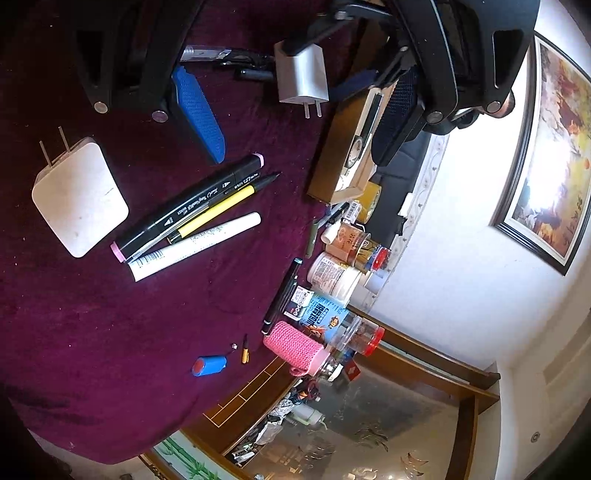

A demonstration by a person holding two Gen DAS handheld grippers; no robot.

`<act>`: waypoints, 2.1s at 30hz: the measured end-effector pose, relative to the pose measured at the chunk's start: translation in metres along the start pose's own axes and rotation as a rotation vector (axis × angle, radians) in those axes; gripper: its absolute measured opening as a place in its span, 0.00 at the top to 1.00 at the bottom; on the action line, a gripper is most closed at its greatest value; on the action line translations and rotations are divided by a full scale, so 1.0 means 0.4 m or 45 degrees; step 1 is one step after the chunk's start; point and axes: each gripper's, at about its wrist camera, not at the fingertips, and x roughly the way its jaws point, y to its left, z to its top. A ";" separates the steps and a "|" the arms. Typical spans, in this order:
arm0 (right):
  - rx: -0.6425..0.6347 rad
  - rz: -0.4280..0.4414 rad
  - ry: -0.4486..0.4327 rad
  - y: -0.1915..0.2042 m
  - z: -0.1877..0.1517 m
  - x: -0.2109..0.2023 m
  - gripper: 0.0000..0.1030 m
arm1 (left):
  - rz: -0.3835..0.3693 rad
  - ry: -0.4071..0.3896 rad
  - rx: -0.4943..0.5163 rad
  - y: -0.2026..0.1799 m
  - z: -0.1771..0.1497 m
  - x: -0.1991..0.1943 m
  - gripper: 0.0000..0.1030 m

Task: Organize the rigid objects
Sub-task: 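Grasp a white charger with the right gripper while the left gripper grasps another white charger, then carry both white chargers over the tray and open both grippers to drop them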

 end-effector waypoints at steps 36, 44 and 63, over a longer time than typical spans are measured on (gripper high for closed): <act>-0.312 -0.997 -0.097 -0.070 0.018 -0.041 0.46 | -0.214 -0.181 -0.420 0.433 -0.099 -0.278 0.49; -0.239 -1.004 -0.181 -0.025 -0.010 -0.076 0.47 | -0.085 -0.171 -0.427 0.553 -0.110 -0.310 0.49; -0.485 -0.554 0.061 0.361 -0.147 0.209 0.46 | -0.001 0.142 -0.383 0.600 0.007 -0.080 0.36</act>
